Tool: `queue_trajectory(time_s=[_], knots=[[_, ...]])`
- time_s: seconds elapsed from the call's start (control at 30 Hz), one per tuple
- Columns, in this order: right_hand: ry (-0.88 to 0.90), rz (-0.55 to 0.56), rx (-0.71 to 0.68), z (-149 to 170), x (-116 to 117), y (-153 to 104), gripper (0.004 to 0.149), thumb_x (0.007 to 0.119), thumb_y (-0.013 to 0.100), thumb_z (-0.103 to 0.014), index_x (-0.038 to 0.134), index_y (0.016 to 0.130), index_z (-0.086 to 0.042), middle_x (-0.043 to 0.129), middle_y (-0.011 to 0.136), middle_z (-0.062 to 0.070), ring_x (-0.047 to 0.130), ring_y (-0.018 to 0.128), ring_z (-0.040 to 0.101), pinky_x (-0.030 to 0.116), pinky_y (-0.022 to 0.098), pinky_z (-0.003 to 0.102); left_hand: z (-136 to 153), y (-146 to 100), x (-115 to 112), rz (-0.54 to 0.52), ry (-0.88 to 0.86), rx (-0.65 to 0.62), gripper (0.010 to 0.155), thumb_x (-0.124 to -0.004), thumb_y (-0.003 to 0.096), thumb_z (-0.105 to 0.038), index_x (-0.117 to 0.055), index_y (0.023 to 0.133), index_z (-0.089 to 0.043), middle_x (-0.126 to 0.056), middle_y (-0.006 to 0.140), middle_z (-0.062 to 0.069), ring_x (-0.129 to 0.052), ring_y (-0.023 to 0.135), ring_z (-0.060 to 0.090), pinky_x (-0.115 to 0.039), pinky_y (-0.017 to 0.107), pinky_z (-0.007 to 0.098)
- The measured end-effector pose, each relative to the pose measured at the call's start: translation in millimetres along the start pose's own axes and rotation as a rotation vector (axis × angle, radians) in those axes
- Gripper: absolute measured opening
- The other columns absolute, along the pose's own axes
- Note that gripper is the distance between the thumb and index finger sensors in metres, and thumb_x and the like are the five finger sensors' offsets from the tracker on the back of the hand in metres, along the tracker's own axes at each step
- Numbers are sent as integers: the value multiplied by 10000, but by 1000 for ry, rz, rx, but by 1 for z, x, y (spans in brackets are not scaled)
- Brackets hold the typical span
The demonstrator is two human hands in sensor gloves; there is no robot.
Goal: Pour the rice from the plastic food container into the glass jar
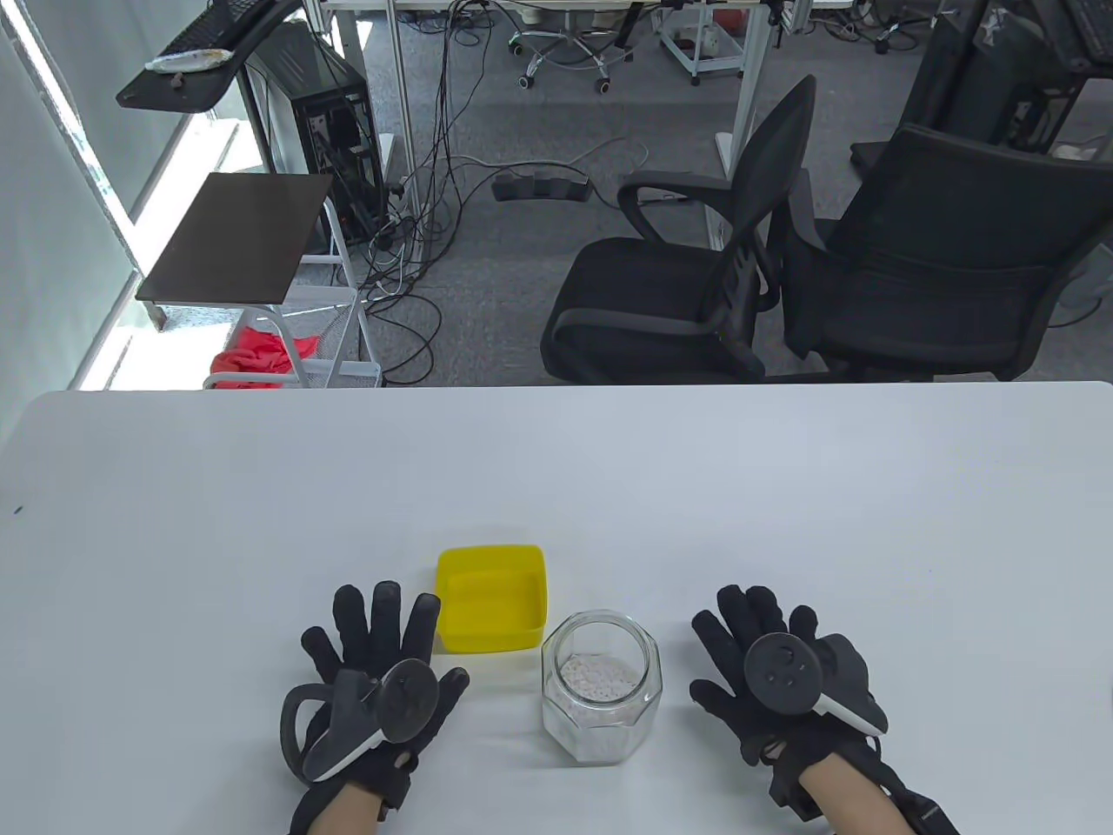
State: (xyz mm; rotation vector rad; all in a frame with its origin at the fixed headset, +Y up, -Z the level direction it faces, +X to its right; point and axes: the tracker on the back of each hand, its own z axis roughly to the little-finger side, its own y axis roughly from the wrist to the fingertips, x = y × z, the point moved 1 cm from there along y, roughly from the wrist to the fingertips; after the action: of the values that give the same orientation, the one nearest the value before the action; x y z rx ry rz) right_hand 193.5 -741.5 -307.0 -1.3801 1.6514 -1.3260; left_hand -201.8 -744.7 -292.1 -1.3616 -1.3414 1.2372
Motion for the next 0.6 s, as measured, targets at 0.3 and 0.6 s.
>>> queue_trajectory(time_s=[0.3,0.6], knots=[[-11,-82,21,0,16,4,764,716,456,-556,464,1091,-211,212,1151,120,124,1054,445,79,611,741,-12,11,-13,152,22,-35,997,-493,508,-851,10,1171,-303,160,1111,156,176,939,607,-107,601,797],[-5,-70,25,1,15,3,777,694,455,-583,460,1094,-208,212,1151,123,123,1053,446,83,609,741,-25,11,-15,123,27,-94,988,-484,507,-843,4,1172,-298,148,1115,150,144,970,600,-149,643,788]])
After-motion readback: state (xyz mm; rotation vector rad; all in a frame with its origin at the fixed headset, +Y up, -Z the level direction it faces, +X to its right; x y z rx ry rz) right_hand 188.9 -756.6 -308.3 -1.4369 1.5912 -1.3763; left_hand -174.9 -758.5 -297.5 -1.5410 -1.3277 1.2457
